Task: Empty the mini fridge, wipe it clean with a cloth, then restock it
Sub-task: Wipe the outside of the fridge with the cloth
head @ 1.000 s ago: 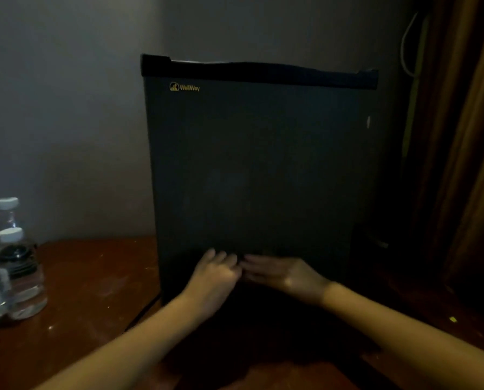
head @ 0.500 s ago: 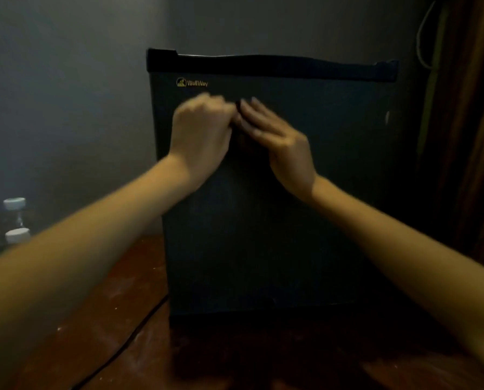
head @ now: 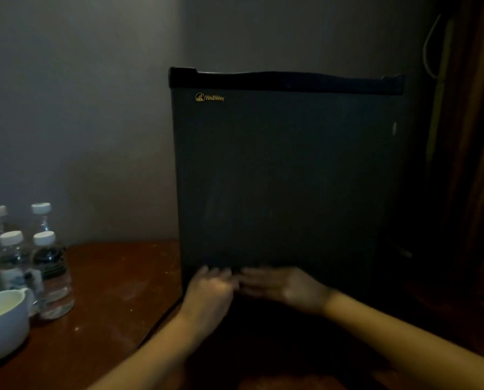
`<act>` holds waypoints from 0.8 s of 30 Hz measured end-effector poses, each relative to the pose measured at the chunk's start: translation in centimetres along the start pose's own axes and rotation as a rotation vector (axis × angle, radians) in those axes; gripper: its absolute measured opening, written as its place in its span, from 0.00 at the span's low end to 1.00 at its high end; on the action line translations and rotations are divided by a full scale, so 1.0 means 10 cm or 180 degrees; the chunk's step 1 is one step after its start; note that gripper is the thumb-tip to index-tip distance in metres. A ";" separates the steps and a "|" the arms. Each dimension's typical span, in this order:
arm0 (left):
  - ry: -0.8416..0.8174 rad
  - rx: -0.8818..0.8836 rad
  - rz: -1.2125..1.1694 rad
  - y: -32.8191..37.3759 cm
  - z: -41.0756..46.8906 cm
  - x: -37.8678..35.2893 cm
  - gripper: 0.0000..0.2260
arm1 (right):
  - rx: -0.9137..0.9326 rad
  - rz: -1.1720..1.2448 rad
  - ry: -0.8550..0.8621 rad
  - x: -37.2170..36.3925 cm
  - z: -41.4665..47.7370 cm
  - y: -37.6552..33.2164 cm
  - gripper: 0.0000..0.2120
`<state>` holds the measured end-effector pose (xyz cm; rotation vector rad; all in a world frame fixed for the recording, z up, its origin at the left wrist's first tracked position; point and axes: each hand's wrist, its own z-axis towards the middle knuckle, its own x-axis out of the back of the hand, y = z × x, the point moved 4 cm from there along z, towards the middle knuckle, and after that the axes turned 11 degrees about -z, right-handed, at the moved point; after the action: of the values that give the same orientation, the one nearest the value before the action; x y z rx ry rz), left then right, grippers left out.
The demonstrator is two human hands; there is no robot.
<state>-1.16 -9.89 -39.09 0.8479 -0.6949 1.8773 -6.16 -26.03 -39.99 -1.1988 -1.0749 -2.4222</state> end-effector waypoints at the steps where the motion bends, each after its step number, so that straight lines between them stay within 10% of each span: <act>1: 0.0597 -0.0155 0.0129 -0.08 0.12 0.25 0.10 | -0.0105 -0.0028 0.0201 0.23 0.13 0.15 0.18; 8: 0.2144 0.0133 0.0410 -0.32 1.37 2.05 0.06 | -0.1021 -0.0855 0.1679 1.84 1.14 1.26 0.21; 14: 0.2253 0.0116 0.0378 -0.46 1.05 1.82 0.03 | -0.1117 -0.0494 0.1987 1.48 1.27 0.97 0.18; 18: 0.1725 0.0011 0.0395 -0.49 0.14 0.88 0.07 | -0.0622 0.0038 0.1125 0.48 0.81 0.29 0.17; 24: -0.0986 0.1151 -0.0088 -0.35 -0.62 -0.12 0.08 | -0.0166 0.0828 -0.0564 -0.57 0.44 -0.61 0.23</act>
<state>0.79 -4.46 -43.38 1.3938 -0.5284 1.8950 -2.86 -19.29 -45.71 -1.4919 -0.8429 -2.1914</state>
